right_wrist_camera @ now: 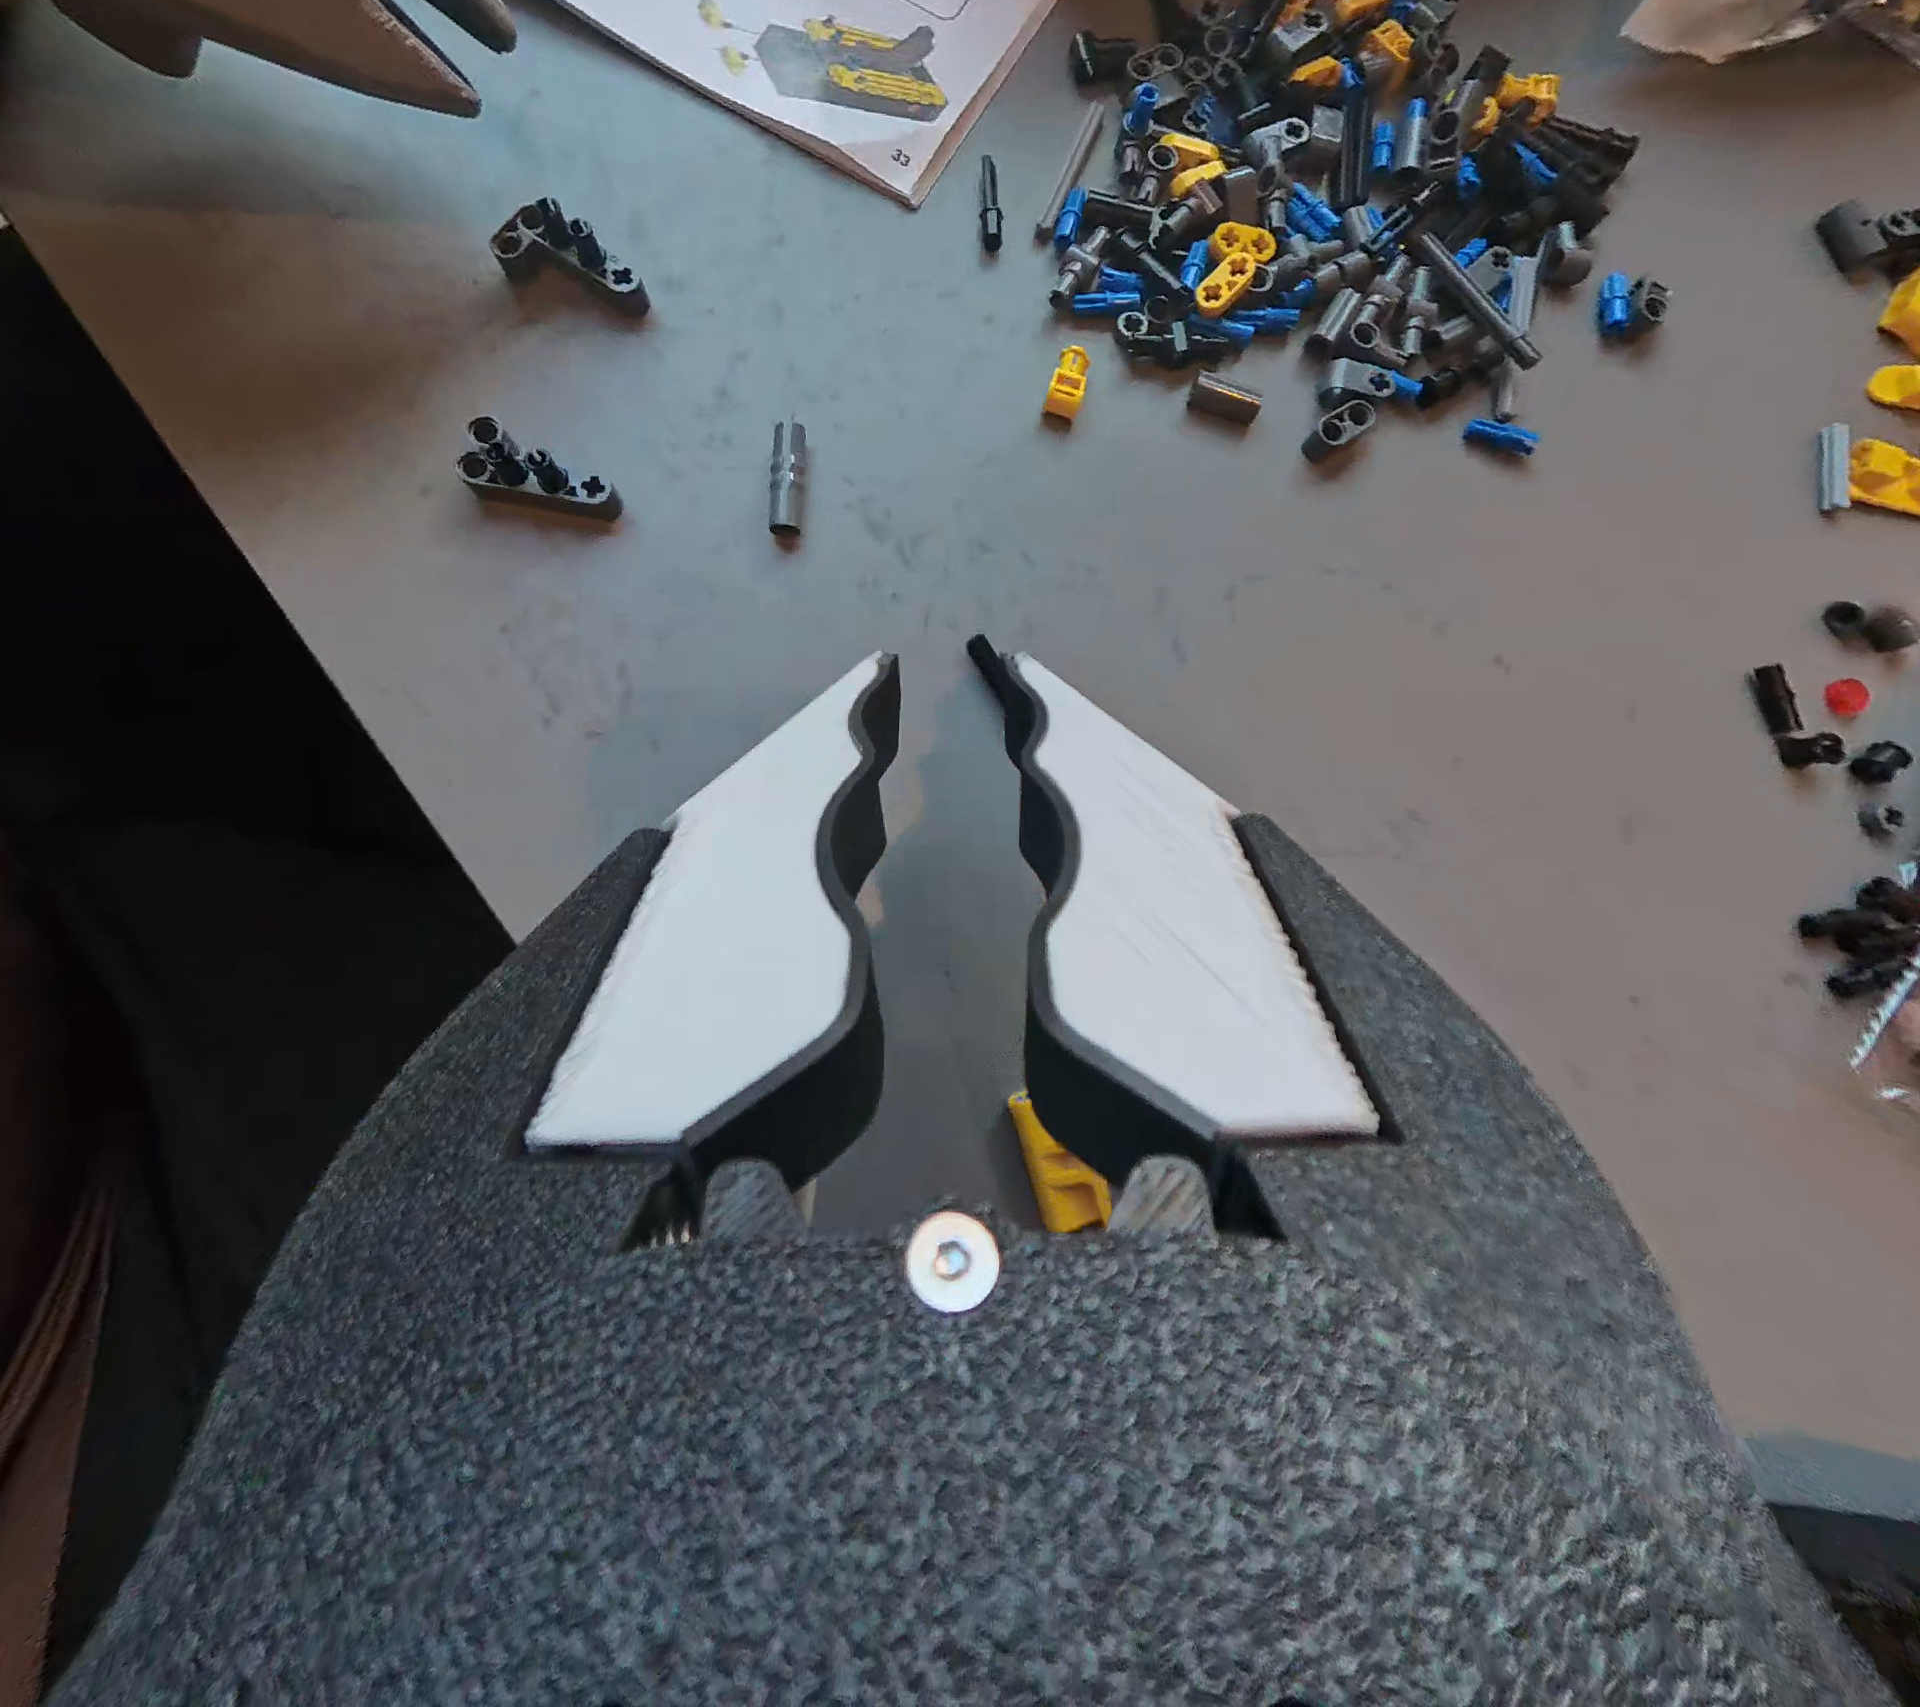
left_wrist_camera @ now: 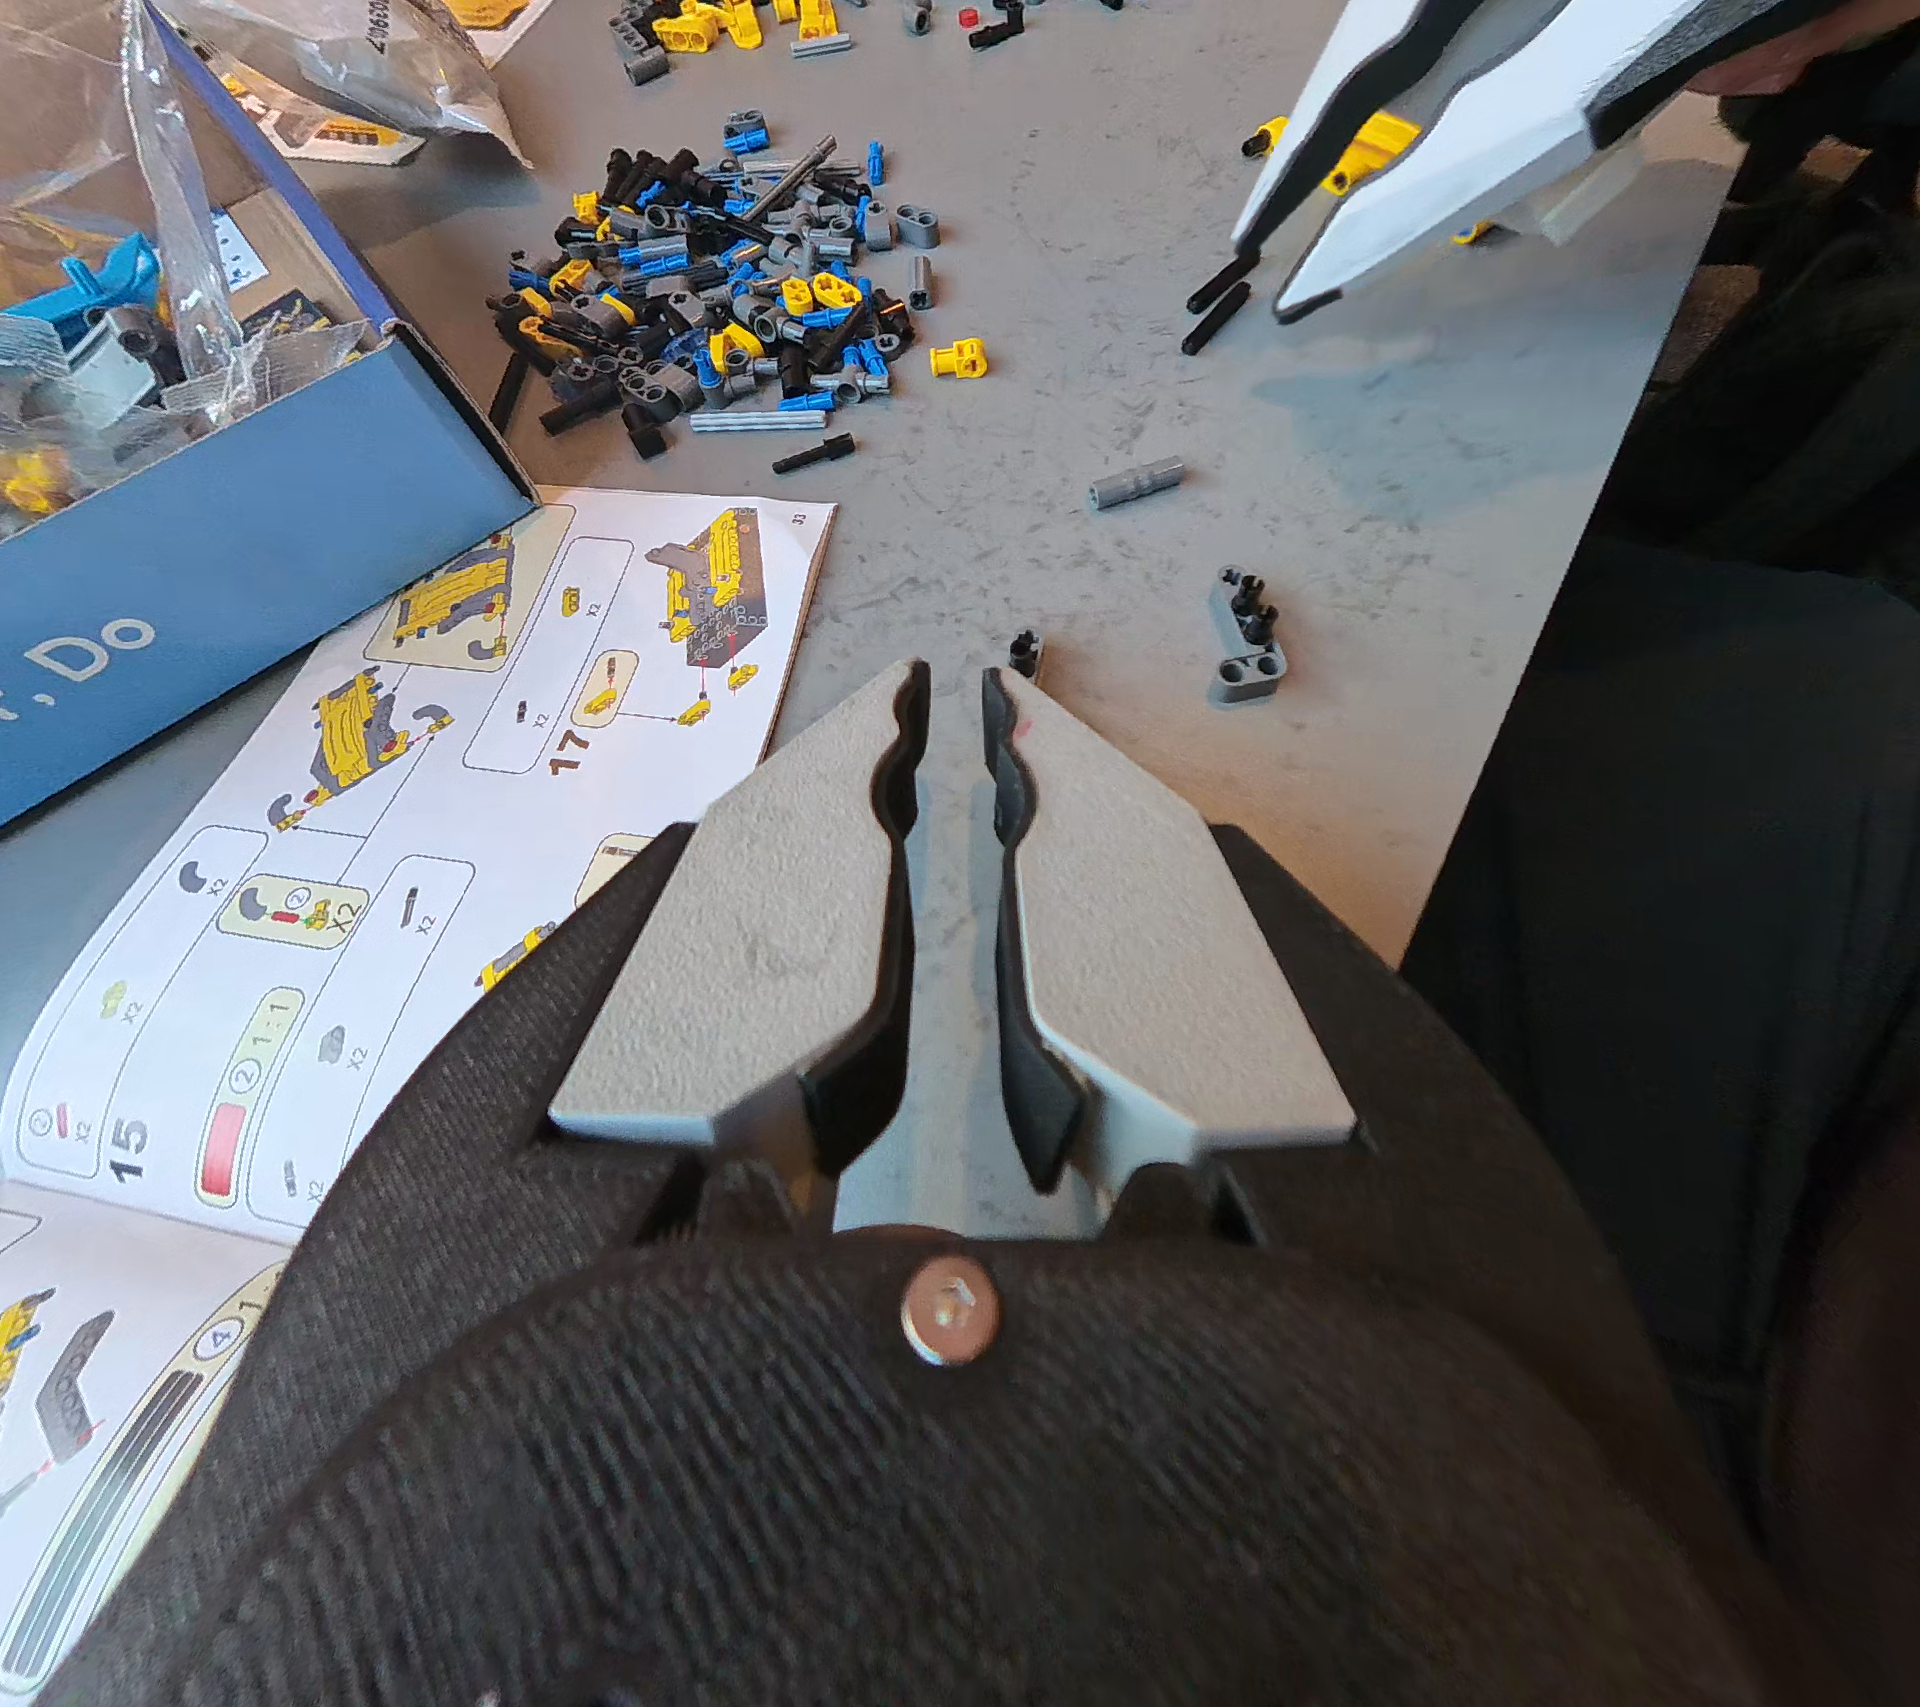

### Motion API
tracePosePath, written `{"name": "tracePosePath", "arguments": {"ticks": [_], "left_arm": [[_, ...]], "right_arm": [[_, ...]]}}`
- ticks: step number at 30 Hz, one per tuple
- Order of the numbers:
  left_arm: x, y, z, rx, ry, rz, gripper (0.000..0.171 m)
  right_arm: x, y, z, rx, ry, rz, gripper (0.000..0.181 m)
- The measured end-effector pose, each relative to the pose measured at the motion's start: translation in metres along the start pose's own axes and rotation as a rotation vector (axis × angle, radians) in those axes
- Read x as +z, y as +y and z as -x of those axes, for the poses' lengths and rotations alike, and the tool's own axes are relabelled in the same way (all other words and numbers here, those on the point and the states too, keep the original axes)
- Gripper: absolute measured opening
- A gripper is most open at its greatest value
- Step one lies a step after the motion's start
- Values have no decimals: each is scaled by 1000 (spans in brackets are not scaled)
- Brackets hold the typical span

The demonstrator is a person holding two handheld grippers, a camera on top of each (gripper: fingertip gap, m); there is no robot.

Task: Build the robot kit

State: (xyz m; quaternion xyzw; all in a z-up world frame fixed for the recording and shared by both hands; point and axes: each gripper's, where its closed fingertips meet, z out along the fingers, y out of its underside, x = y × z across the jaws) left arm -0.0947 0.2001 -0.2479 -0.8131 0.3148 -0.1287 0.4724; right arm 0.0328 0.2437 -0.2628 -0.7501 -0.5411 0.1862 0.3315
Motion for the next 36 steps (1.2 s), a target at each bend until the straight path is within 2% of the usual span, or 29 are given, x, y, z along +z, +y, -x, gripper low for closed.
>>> {"name": "tracePosePath", "arguments": {"ticks": [4, 12, 16, 23, 27, 30, 33, 36], "left_arm": [[0, 0, 0, -2, 0, -3, 7], [0, 0, 0, 0, 0, -1, 7], [0, 0, -1, 3, 5, 2, 8], [-1, 0, -23, 82, 129, -3, 21], [-4, -1, -33, 123, 179, -19, 25], [-8, -4, -38, 149, 201, -53, 25], [-9, -4, -41, 156, 218, -59, 19], [-10, -4, -44, 175, 229, -57, 18]], "right_arm": [[7, -19, 22, 21, -115, -62, 19], [32, -21, 37, -4, -149, -11, 18], [41, -23, 42, -10, -184, 2, 5], [38, -45, 60, -26, -300, -36, 5], [28, -67, 88, -95, -421, -70, 4], [29, -71, 99, -187, -438, -39, 4], [28, -73, 106, -276, -448, -20, 4], [26, -74, 108, -310, -466, -9, 4]]}}
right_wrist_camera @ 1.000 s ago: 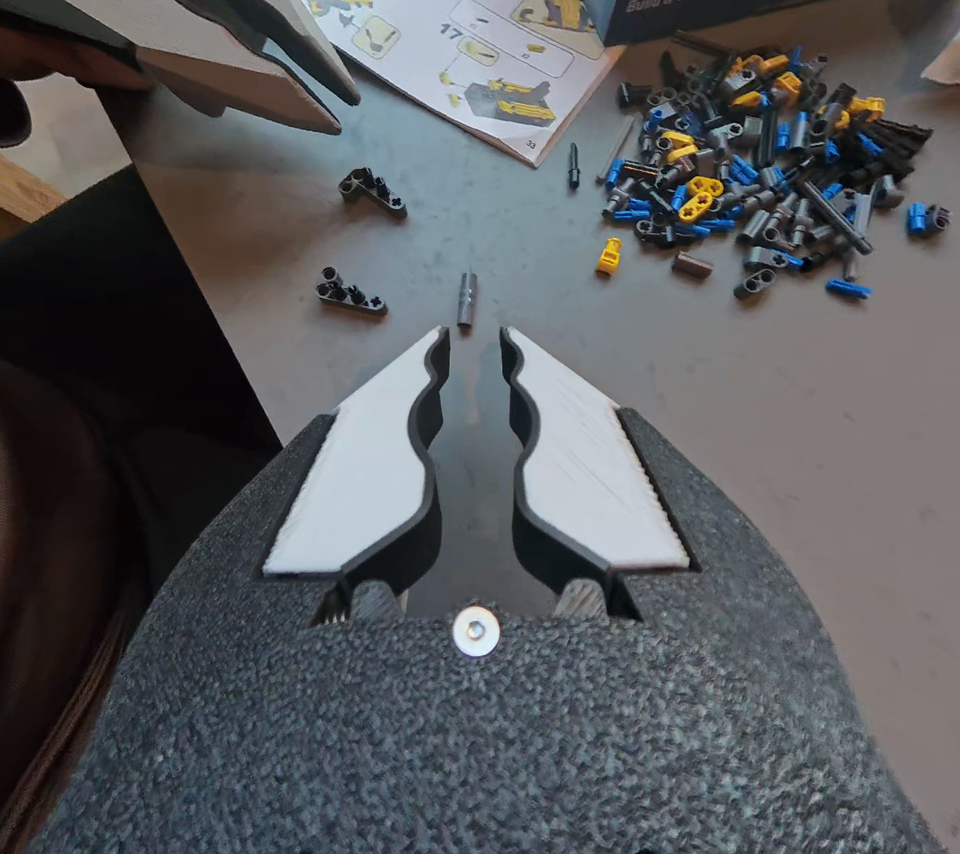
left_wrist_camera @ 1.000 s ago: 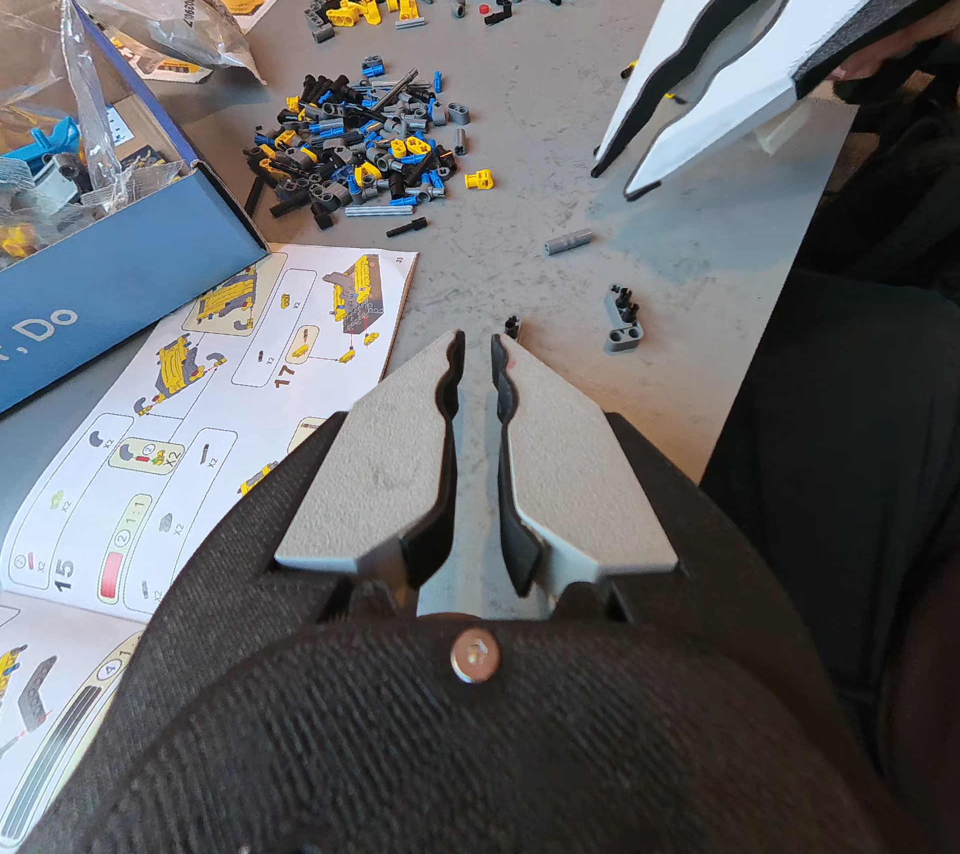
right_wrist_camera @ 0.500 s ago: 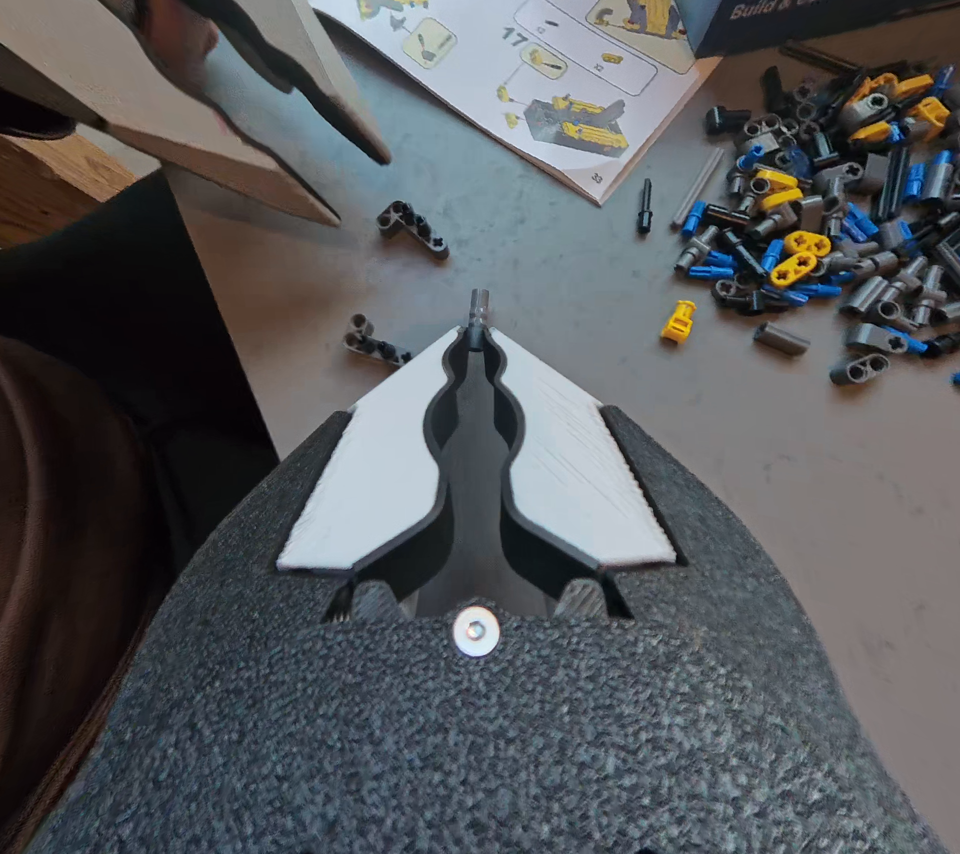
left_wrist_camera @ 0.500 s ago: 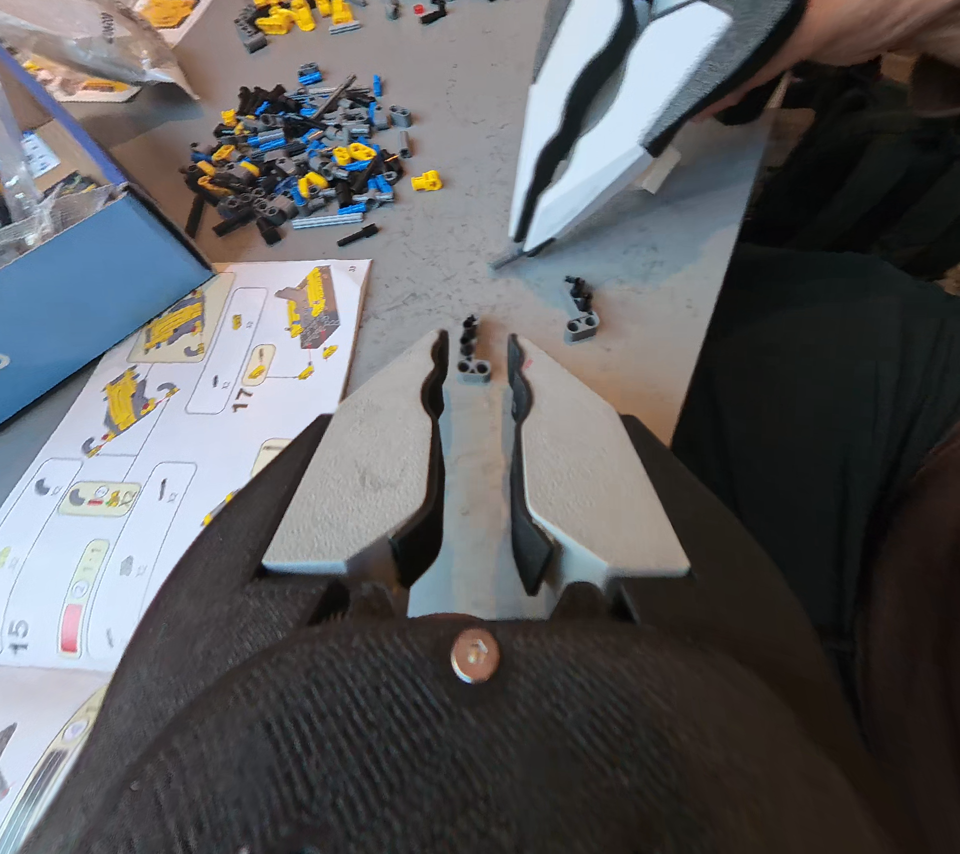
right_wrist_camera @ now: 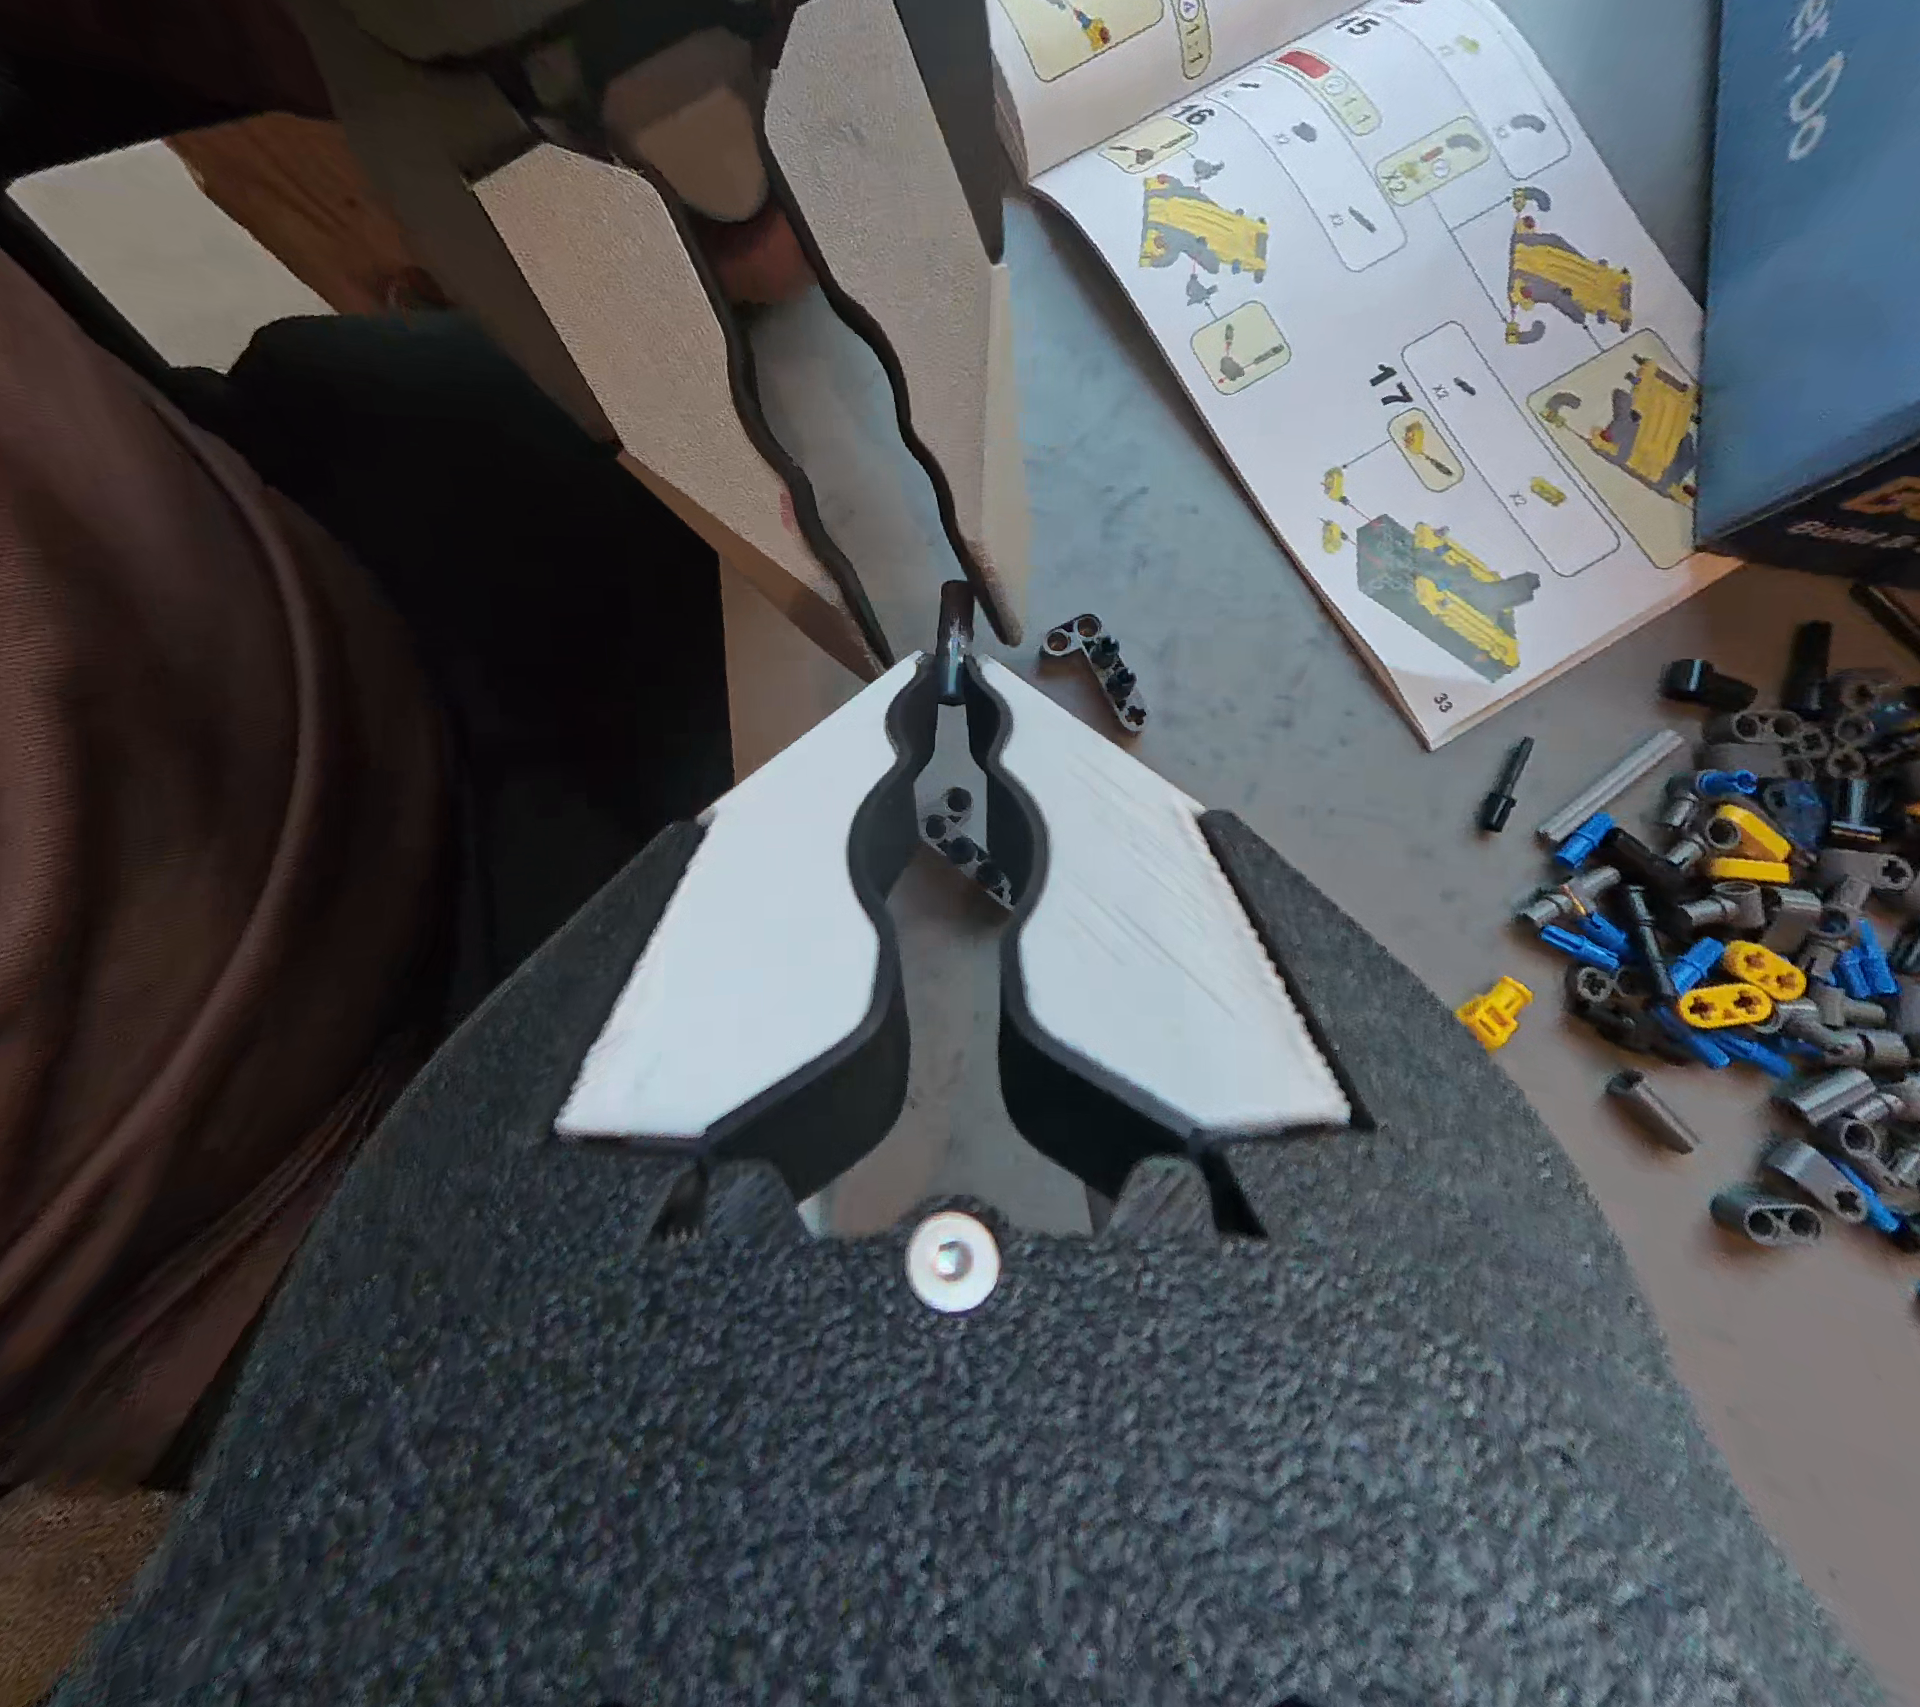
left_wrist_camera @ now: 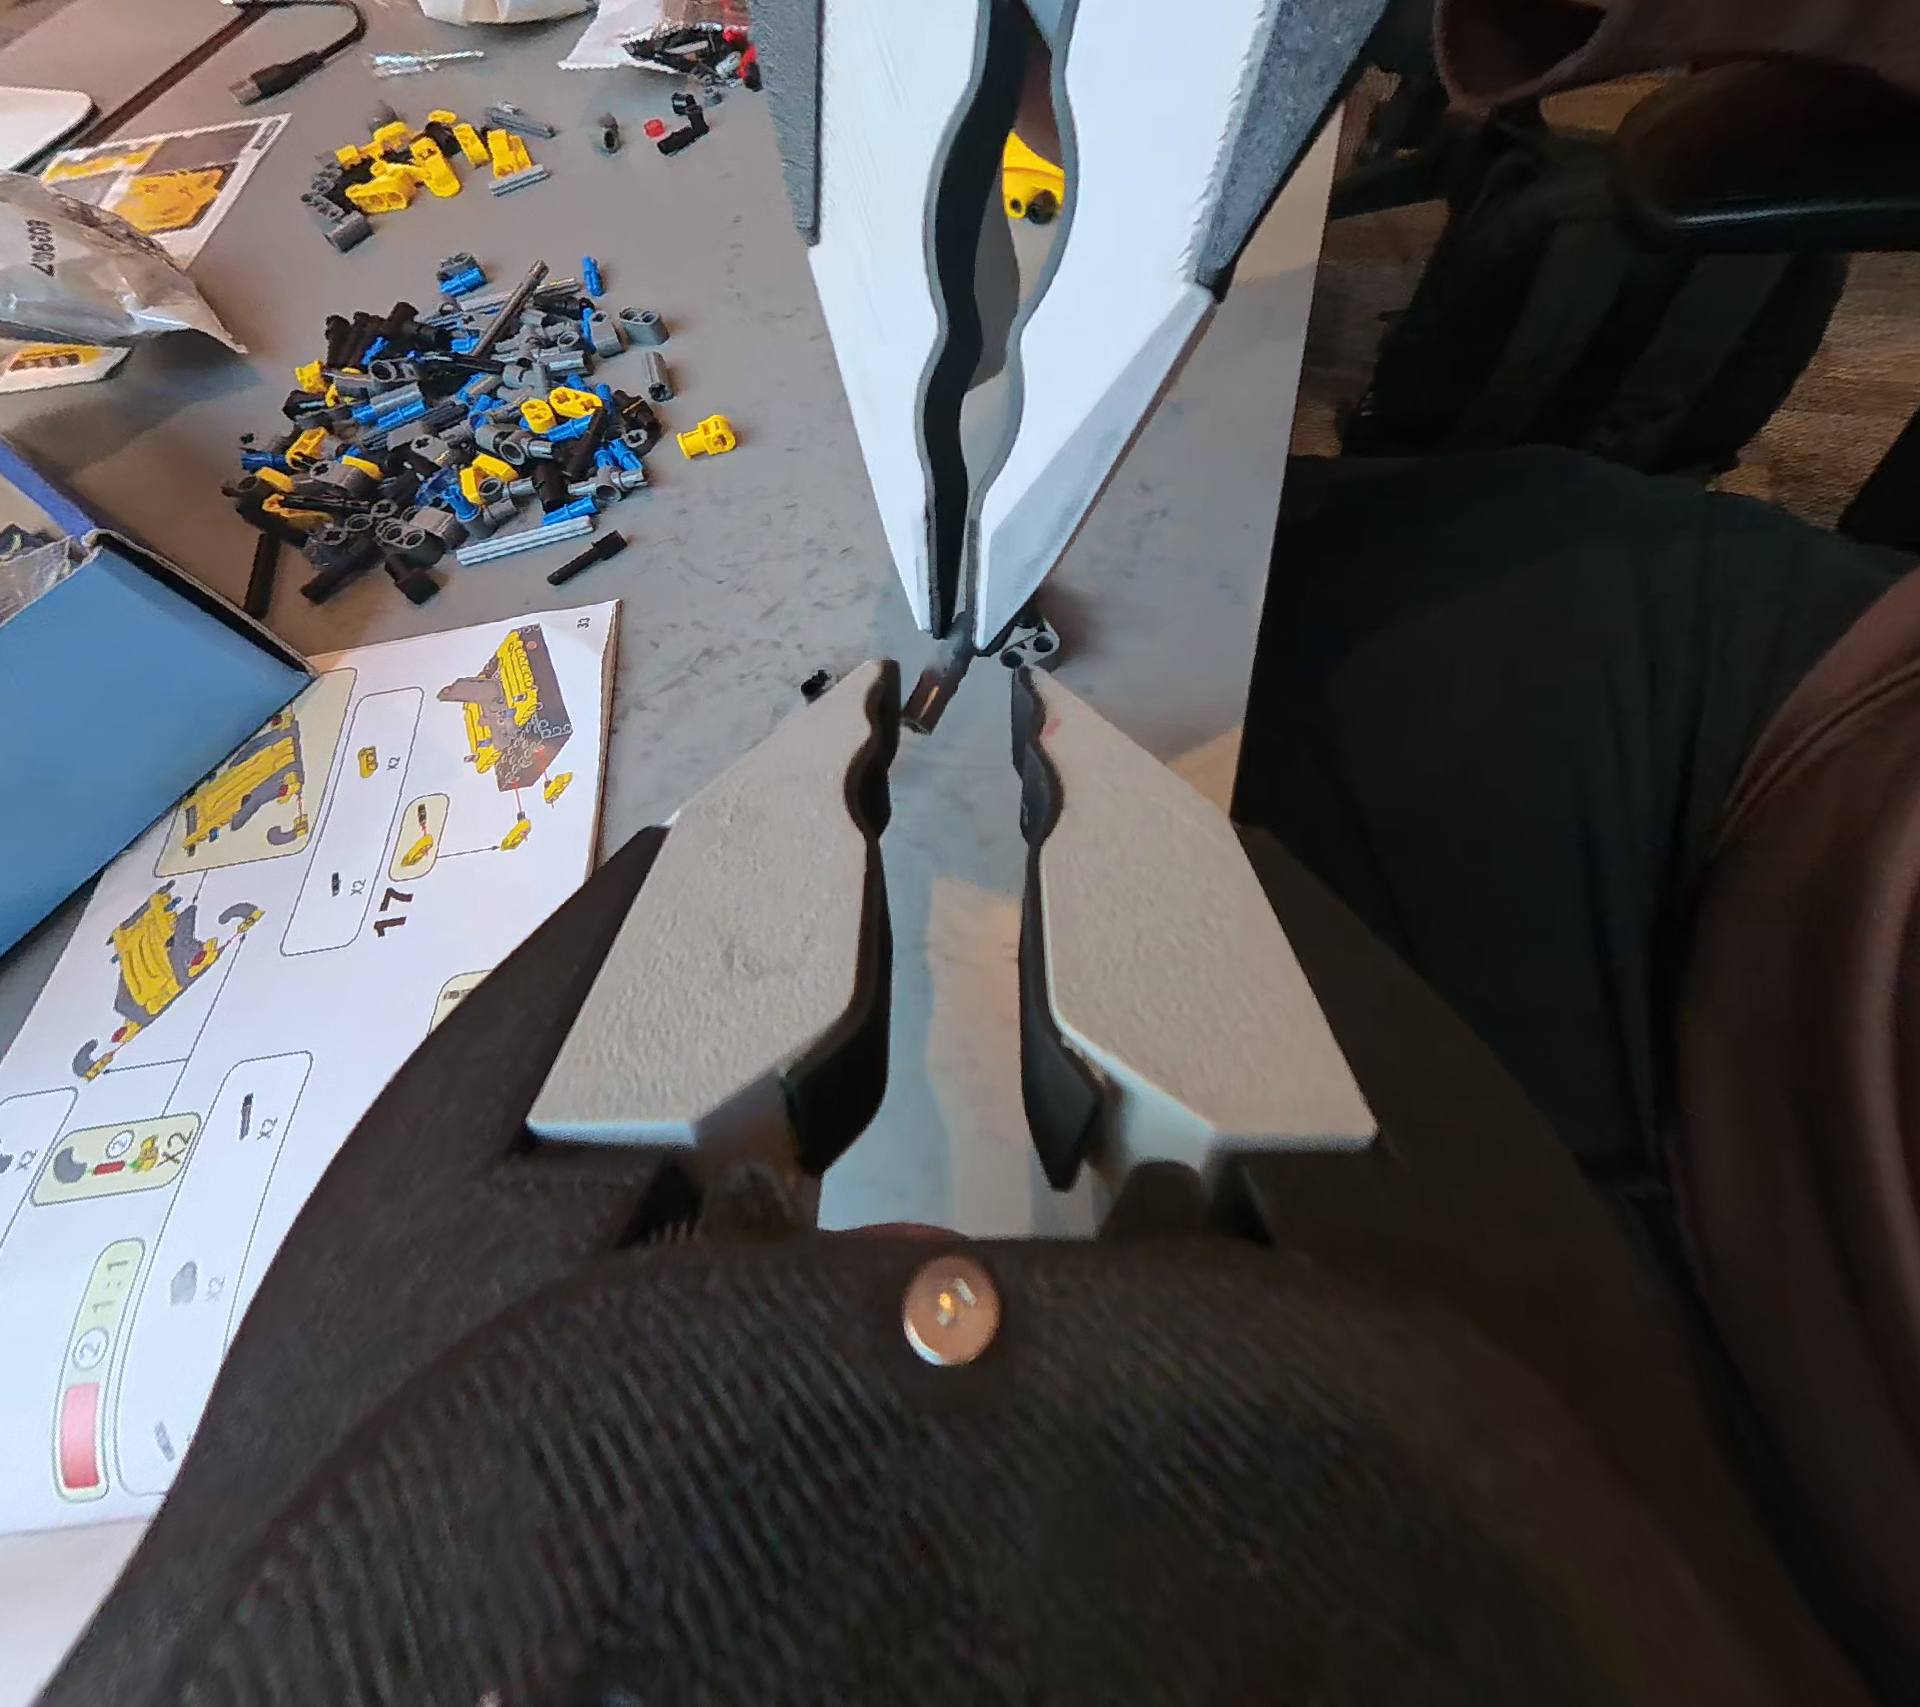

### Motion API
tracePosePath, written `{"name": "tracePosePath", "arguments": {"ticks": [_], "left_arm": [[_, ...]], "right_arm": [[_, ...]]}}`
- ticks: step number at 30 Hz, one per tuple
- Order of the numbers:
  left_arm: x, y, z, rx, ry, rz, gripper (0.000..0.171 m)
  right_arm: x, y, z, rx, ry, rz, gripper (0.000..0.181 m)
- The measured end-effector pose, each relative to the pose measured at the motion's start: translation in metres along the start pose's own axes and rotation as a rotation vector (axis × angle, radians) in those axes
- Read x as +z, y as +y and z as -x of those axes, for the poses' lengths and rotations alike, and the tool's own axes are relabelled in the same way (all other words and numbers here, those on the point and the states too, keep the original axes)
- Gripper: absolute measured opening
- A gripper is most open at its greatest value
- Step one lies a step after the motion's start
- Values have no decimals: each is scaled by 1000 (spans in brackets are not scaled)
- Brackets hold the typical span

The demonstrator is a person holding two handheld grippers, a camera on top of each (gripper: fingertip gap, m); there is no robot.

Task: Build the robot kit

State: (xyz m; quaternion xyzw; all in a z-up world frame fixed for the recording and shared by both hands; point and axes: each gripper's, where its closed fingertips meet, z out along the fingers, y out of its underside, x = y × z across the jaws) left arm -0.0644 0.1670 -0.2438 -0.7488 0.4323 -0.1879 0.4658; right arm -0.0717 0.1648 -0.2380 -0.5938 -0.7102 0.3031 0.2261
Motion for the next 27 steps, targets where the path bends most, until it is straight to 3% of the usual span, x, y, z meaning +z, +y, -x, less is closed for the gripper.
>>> {"name": "tracePosePath", "arguments": {"ticks": [5, 15, 20, 23, 27], "left_arm": [[0, 0, -2, 28, -9, 4, 5], [4, 6, 4, 58, -86, 53, 4], [4, 23, 8, 0, -80, 151, 4], [0, 34, 5, -17, -43, 194, 4], [-9, 43, 3, -35, -9, 217, 4]], "right_arm": [[-2, 0, 2, -14, -19, 10, 3], [1, 0, -5, 21, 17, -34, 0], [-10, 3, -8, 15, 72, -38, 2], [-16, 16, -5, 29, 118, -13, 21], [-11, 41, -3, 48, 179, 51, 31]]}}
